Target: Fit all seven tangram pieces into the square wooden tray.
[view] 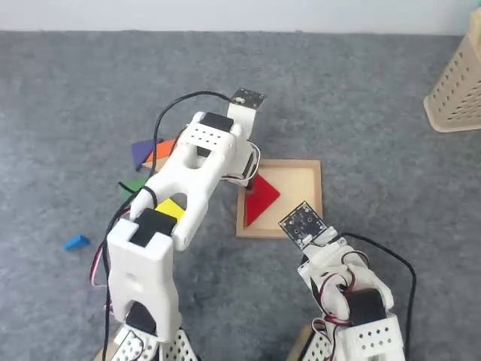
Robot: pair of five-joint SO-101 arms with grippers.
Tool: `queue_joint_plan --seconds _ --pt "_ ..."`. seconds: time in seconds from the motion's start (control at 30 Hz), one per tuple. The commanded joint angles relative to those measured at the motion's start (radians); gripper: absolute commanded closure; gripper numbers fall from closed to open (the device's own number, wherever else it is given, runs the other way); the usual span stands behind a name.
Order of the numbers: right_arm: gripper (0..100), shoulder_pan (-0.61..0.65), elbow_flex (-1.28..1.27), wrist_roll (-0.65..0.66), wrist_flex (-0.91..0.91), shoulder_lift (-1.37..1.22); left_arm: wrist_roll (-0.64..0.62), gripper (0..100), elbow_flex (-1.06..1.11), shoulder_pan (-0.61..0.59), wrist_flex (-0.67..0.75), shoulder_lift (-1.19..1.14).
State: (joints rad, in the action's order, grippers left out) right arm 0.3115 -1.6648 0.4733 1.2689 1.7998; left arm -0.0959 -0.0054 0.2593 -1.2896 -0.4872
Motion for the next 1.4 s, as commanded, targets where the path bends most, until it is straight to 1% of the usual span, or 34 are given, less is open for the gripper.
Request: queue_joint_plan --seconds 0.0,0.1,0.27,0.4,0.47,0.57,0.7,0.87,1.0,1.2,1.37 --pt "99.1 -0.001 -0.018 -0.006 0.005 0.015 -0.020 83 0.010 -0.043 0.031 -0.025" --pt "99.1 -0.001 -0.018 -0.006 0.005 0.015 -0.006 85 0.010 -0.091 0.031 -0.025" --pt "99.1 -0.001 -0.018 -0.006 0.005 0.015 0.032 85 0.008 -0.166 0.034 -0.025" --pt "99.1 -0.001 -0.018 -0.006 0.005 0.015 0.075 85 -0.001 -0.190 0.028 -0.009" --pt "99.1 -0.001 -0.018 -0.006 0.005 0.015 0.075 85 -0.008 -0.172 0.015 0.020" --pt "99.1 -0.001 -0.018 -0.006 0.005 0.015 0.064 84 -0.031 -0.109 -0.012 0.101" --pt "99.1 -0.001 -0.018 -0.006 0.005 0.015 0.012 83 -0.047 -0.060 0.002 0.172" --pt "99.1 -0.001 -0.018 -0.006 0.005 0.015 0.006 78 -0.047 -0.054 0.081 0.110" --pt "99.1 -0.001 -0.018 -0.006 0.005 0.015 0.008 76 -0.064 -0.054 0.120 0.057" --pt "99.1 -0.001 -0.018 -0.006 0.005 0.015 0.006 73 -0.131 -0.044 0.120 0.018" --pt "99.1 -0.001 -0.018 -0.006 0.005 0.015 0.006 73 -0.145 -0.012 0.118 -0.037"
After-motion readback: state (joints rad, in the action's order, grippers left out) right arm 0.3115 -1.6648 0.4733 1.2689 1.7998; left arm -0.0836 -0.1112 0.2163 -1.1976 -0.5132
